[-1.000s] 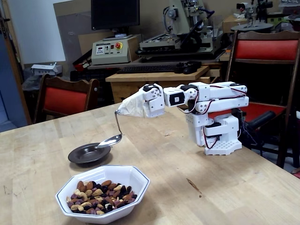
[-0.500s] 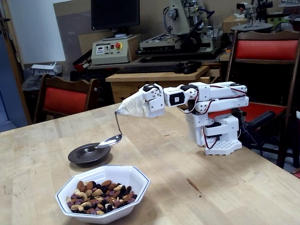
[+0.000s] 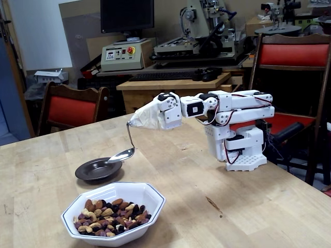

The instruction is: Use spoon to take food

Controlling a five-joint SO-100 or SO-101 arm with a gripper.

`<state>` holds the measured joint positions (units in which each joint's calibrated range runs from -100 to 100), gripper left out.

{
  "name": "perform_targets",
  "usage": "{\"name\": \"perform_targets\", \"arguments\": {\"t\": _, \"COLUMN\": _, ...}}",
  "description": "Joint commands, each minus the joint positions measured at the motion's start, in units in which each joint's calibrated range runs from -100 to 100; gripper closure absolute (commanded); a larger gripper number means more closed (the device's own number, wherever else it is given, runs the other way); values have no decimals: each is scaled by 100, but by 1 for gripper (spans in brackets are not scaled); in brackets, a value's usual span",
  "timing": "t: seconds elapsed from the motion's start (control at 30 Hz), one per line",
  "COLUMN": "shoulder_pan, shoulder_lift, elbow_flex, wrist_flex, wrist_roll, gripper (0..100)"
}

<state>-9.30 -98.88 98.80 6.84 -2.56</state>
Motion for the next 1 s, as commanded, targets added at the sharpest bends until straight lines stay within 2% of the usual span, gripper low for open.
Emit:
{"name": "perform_targets", "arguments": {"t": 0.0, "shoulder_pan": -33, "shoulder_lift": -43, "elbow_flex": 67, "wrist_flex": -130, "wrist_roll": -15, "gripper": 96}}
{"name": "perform_targets", "arguments": {"t": 0.53, "shoulder_pan": 27, "shoulder_lift": 8, "elbow_flex": 40, "wrist_flex": -202, "wrist_roll": 20, "gripper": 96}}
{"name": "perform_targets", "arguments": {"t": 0.97, "shoulder_pan": 34, "shoulder_lift": 51, "elbow_flex": -1207, "wrist_flex": -138, "wrist_roll": 24, "gripper": 96}}
